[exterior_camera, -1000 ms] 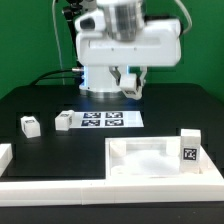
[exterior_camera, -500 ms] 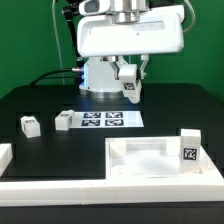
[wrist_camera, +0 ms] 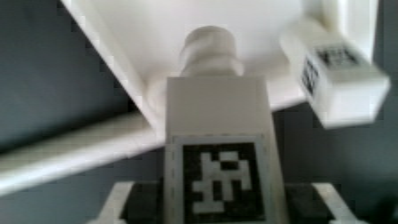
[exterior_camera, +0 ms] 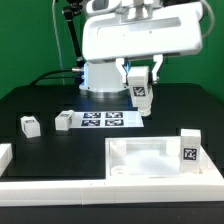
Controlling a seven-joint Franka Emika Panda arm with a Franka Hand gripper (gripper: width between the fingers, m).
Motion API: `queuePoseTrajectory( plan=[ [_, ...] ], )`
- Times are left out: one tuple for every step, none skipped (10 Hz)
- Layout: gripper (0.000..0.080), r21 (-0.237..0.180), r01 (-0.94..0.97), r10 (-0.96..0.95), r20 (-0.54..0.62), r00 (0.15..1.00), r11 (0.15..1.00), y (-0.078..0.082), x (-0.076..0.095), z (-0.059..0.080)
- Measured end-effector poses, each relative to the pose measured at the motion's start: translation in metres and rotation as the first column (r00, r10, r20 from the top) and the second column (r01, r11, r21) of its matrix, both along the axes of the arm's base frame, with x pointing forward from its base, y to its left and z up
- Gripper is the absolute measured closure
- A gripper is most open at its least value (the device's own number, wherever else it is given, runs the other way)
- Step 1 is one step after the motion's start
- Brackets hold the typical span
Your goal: Assemble square table
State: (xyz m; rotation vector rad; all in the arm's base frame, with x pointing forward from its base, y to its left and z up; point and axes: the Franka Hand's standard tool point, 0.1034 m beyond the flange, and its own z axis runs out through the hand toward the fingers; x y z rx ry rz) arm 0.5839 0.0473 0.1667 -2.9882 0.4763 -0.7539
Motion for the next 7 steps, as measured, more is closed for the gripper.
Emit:
queuePoseTrajectory(
  plan=[
    [0.0509,0.0,-0.002,0.002,0.014,1.0,1.0,0.002,-0.003,-0.003],
    [0.0509,-0.001,-0.004,0.004,0.007,1.0,1.0,0.001,-0.004,-0.004],
    [0.0509,0.002,-0.001,0.001,0.007,1.0,1.0,0.0,-0.004,-0.004],
    [0.0509,0.002,-0.002,0.002,0.006,1.0,1.0,0.0,-0.004,-0.004],
    [0.0509,-0.001,-0.004,0.004,0.004,1.0,1.0,-0.002,-0.005,-0.006],
    [0.0509,-0.024,-0.007,0.007,0.024,1.0,1.0,-0.01,0.0,-0.012],
    [0.0509,-0.059,0.007,-0.002,0.075,0.997,0.998,-0.025,0.015,-0.02]
  ],
)
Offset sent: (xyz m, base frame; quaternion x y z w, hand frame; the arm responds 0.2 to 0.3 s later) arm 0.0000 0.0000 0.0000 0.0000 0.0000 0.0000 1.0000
